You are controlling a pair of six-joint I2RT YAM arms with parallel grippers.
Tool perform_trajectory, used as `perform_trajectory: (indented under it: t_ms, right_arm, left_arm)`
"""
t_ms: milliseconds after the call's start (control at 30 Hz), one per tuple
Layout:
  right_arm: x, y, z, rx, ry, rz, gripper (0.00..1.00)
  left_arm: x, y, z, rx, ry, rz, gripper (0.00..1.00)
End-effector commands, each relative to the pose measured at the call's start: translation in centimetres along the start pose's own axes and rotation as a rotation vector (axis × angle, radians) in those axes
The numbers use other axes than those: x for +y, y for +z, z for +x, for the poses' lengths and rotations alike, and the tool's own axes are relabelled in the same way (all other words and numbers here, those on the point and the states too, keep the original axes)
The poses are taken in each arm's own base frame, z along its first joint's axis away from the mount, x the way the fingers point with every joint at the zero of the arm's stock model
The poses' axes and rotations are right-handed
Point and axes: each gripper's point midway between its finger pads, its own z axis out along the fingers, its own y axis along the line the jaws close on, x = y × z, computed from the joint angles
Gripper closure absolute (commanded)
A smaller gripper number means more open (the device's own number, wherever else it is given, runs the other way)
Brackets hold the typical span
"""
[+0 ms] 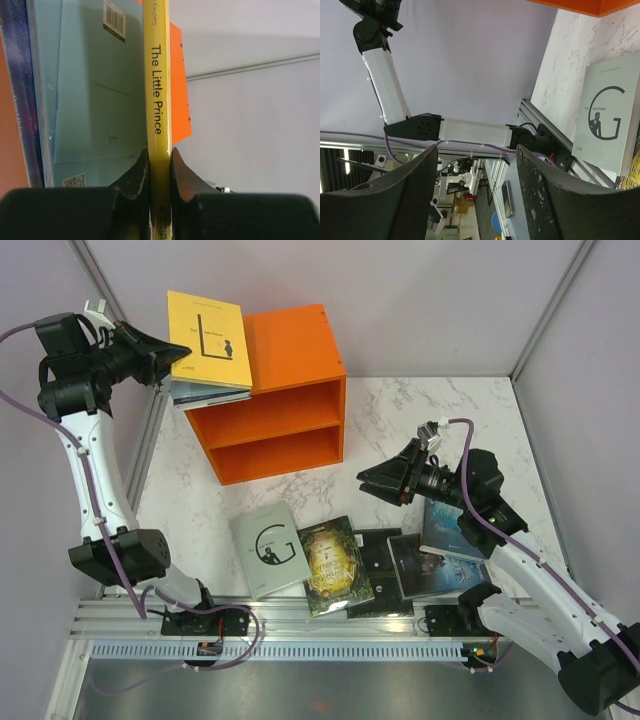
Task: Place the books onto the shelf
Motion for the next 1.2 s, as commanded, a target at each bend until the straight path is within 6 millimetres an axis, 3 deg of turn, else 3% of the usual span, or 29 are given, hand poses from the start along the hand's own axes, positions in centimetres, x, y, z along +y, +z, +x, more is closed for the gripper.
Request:
perform_trajectory:
  t_ms: [0,100,167,200,367,467,533,733,867,967,1100,1167]
  right_arm:
    - [0.4,-0.1,0.0,0.009,-0.031,-0.018,0.32]
    - [0.2,0.0,-0.1,0.005,-0.027,-0.013,0.32]
    - [0.0,0.0,-0.2,0.003,-0.027,-0.008,0.32]
    - [0.0,0.1,-0.2,0.004,-0.026,-0.007,0.32]
    - [-0.4,0.2,-0.5,-0.002,-0.025,0.002,0.32]
    - [-0.7,0.2,-0.4,-0.002,-0.018,0.008,0.32]
    - [-1.0,0.2,-0.3,-0.002,-0.016,0.013,0.32]
    - [-1.3,0.0,-0.3,-0.010,-0.008,0.018,0.33]
    - [-1.4,0.0,-0.2,-0.011,-0.007,0.019,0.33]
    - [-1.6,-0.1,-0.2,-0.013,-0.009,0.024,0.32]
    - [-2.5,0.0,-0.1,-0.007,-0.025,0.049,0.33]
    - [-3.4,0.0,-0.1,-0.004,-0.038,0.079,0.33]
  left_arm:
    - [-0.6,-0.2,-0.8,-0.009,0.099,0.030,0.98]
    - [0.8,0.2,-1.1,-0.004,0.100,-0.032,0.96]
    - [1.6,0.3,-1.5,-0.007,0.117,-0.067,0.90]
    - [2.4,0.2,-1.5,-0.013,0.107,-0.110,0.82]
    - [5.0,-0.1,-1.7,-0.031,0.119,-0.229,0.73]
    - [5.8,-0.3,-1.9,-0.041,0.122,-0.268,0.62]
    - [6.1,-0.5,-2.0,-0.042,0.126,-0.282,0.45]
    - [6.2,-1.1,-2.3,-0.069,0.148,-0.321,0.23]
    - [6.0,-3.0,-2.9,-0.133,0.184,-0.409,0.09]
    - [7.1,-4.8,-3.7,-0.199,0.189,-0.521,0.00]
    - [7.5,-8.3,-3.2,-0.277,0.180,-0.640,0.00]
    - [8.0,-9.1,-2.0,-0.269,0.159,-0.669,0.00]
